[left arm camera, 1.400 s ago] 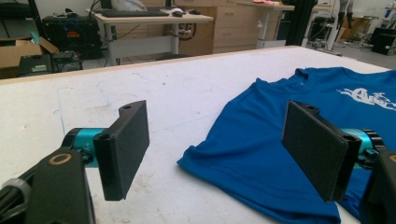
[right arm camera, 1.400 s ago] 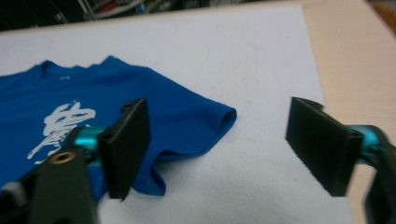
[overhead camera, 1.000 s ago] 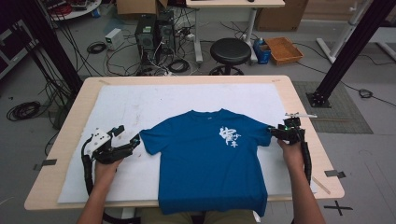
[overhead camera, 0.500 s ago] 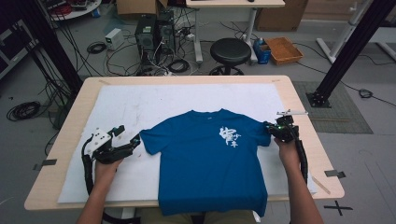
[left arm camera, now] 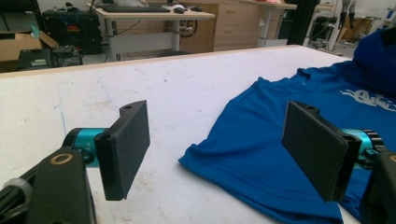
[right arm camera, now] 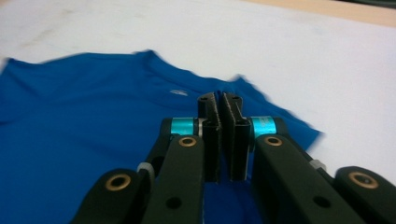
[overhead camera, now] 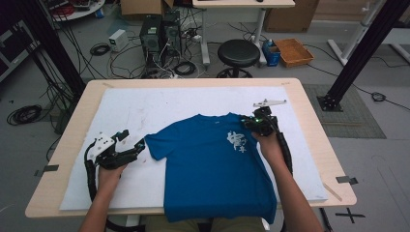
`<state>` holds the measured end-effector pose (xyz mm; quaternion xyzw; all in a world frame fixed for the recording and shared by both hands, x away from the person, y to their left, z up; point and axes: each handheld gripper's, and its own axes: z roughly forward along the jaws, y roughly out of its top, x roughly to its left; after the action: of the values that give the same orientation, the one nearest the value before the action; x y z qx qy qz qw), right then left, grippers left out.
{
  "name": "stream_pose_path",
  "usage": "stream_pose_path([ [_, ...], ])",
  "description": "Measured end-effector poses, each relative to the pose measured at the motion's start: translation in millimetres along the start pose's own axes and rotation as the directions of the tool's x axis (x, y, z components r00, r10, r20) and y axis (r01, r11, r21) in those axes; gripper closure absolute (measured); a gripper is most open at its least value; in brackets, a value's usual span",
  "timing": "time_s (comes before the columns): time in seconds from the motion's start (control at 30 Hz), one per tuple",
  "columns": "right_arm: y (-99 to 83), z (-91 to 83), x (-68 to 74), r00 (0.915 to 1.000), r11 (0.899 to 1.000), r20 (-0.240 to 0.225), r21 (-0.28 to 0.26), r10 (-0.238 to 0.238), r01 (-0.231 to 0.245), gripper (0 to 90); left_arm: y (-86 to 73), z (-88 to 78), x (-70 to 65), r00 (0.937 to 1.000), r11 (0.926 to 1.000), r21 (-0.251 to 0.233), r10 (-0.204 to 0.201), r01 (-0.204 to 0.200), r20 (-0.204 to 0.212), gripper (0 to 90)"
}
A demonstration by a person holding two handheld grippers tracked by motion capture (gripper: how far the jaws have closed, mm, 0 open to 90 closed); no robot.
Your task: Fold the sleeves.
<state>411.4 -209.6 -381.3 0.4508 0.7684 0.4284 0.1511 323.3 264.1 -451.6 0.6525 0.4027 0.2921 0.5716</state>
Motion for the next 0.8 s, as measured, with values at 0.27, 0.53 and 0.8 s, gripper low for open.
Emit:
stream_pose_path([
  [0.27, -4.4, -11.7, -7.5, 0.9948, 1.0, 0.102, -0.021, -0.005, 0.007, 72.9, 0.0, -0.1, -0.8, 1.0, 1.0, 0.001, 0.002, -0.002, 0.001, 23.7],
  [0.53, -50.7, -3.7, -36.5, 0.9936, 0.987, -0.028, 0.125, 0.11, -0.105, 68.0, 0.0, 0.5, -0.8, 1.0, 1.0, 0.002, -0.001, 0.001, -0.003, 23.7],
  [0.8, -61.9, -1.5, -15.2, 0.9642, 0.968, -0.264, 0.232, -0.028, 0.091, 82.1, 0.1, 0.3, -1.3, 1.0, 1.0, 0.006, 0.008, -0.008, -0.004, 23.7],
])
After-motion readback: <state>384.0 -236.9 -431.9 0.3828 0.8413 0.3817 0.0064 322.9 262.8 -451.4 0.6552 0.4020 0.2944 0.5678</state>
